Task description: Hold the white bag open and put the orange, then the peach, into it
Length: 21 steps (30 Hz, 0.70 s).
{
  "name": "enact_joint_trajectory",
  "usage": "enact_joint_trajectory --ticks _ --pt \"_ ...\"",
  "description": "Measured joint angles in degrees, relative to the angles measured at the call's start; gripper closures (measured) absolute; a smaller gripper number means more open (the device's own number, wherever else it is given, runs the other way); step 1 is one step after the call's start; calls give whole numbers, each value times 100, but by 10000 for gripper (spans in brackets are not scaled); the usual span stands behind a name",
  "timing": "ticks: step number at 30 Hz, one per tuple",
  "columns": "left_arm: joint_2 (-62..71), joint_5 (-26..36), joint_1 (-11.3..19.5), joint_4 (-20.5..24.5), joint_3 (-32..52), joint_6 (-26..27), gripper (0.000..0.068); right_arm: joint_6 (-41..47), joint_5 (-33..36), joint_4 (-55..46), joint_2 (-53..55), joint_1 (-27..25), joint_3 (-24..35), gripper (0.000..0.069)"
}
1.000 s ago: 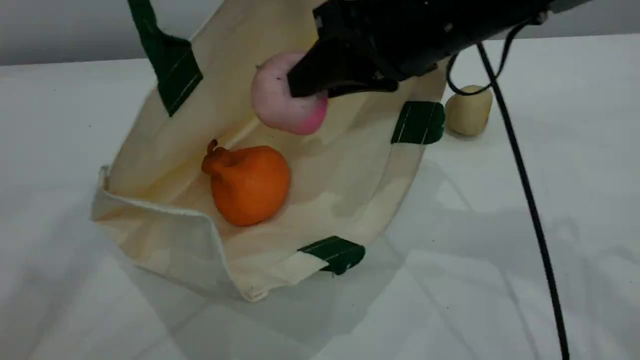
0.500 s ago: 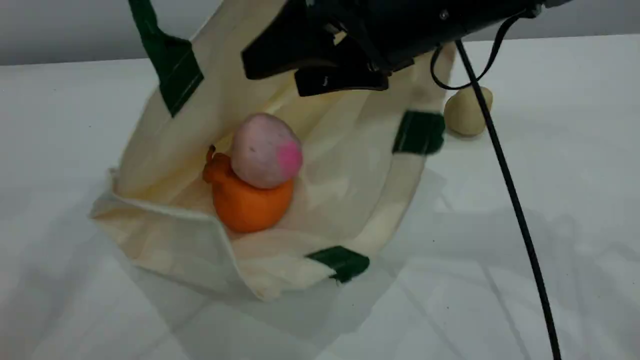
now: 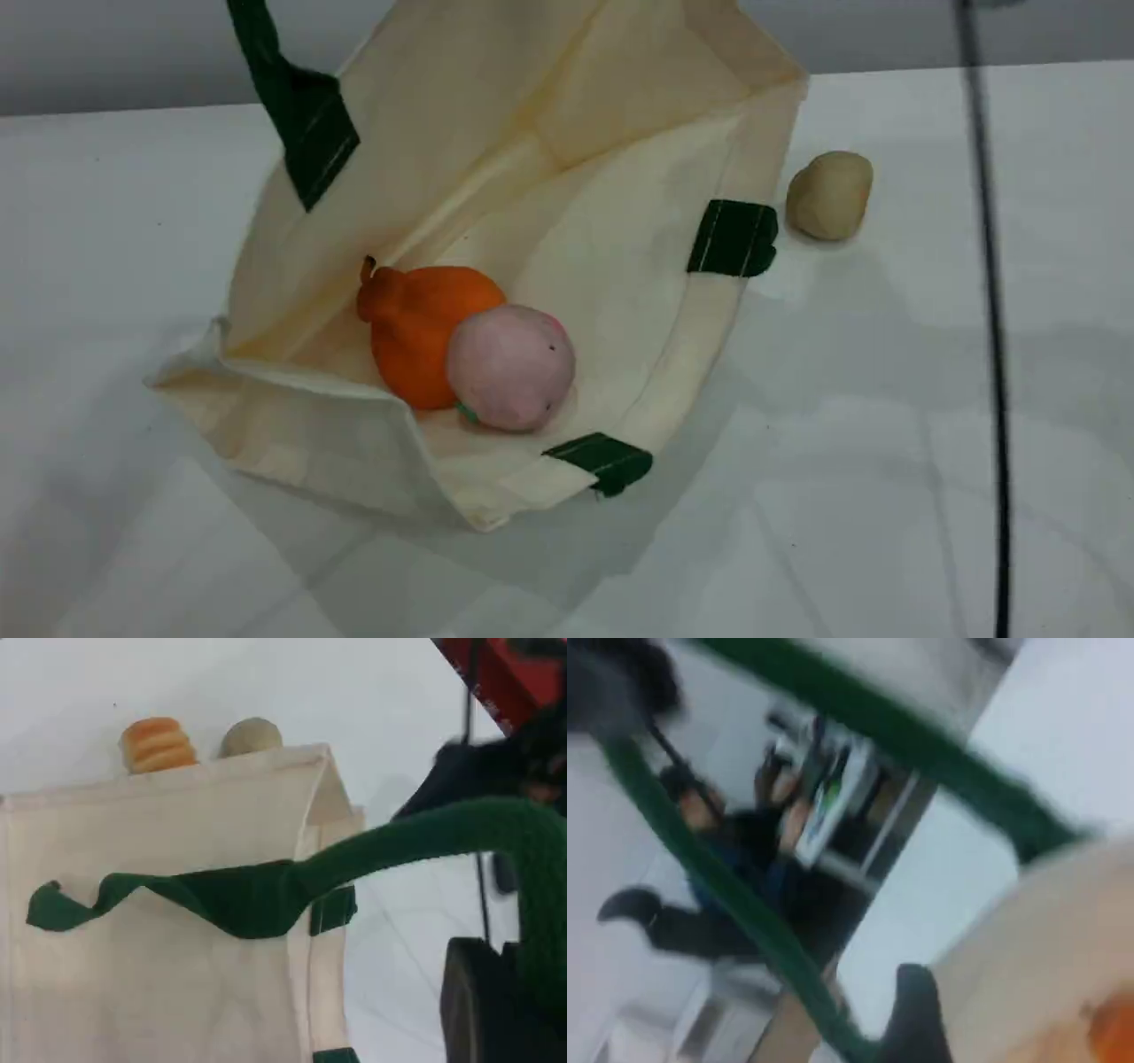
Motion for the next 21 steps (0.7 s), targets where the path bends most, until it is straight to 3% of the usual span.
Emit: enact_joint_trajectory --ticks 5,8,11,15,18,21 --pt "187 -29 0 -20 58 0 606 167 15 6 -880 -486 -5 181" --pt "272 -18 0 78 74 156 559 318 15 0 -1430 -609 -5 181" --pt "291 -18 0 510 74 446 463 368 30 -85 -1973 -634 -5 181" --pt "291 -18 0 1021 180 444 283 389 30 -513 -2733 -634 -5 181" --pt "293 -18 0 1007 385 426 191 584 21 -983 -3328 -634 -5 181" --pt "297 -11 0 774 458 419 160 996 -404 -1627 -3938 -634 -5 181"
